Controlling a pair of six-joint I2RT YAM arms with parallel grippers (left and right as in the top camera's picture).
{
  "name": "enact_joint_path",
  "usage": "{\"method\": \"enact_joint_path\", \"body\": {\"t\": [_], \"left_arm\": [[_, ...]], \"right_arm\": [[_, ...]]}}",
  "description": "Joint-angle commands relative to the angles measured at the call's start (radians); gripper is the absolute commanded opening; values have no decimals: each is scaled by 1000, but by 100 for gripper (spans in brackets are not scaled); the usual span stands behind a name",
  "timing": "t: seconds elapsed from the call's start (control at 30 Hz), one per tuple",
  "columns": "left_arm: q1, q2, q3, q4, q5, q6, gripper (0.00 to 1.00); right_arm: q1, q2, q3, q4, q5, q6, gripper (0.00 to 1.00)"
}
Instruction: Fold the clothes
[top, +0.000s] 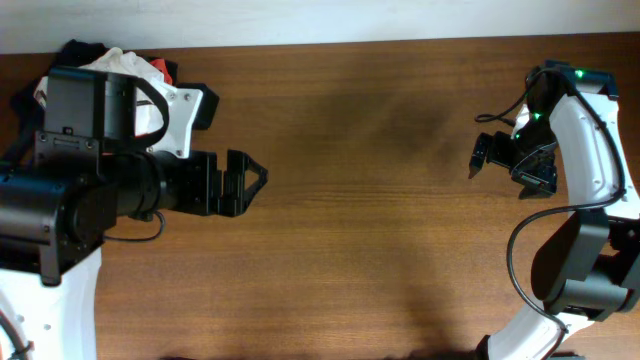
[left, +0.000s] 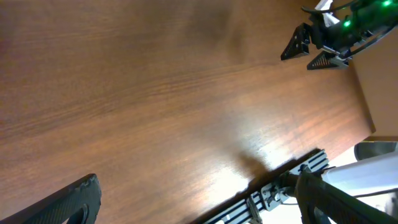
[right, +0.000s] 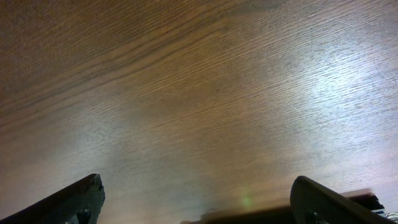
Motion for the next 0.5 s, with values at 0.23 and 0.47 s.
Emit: {"method": "enact_joint_path", "body": {"t": [0.23,0.47], "left_arm": [[35,-229,-481,382,0,246,99],[161,-640,-1124,917,16,246,99]], "right_arm": [[1,-7,6,0,-5,8,99],[1,-7,6,0,-5,8,99]]}}
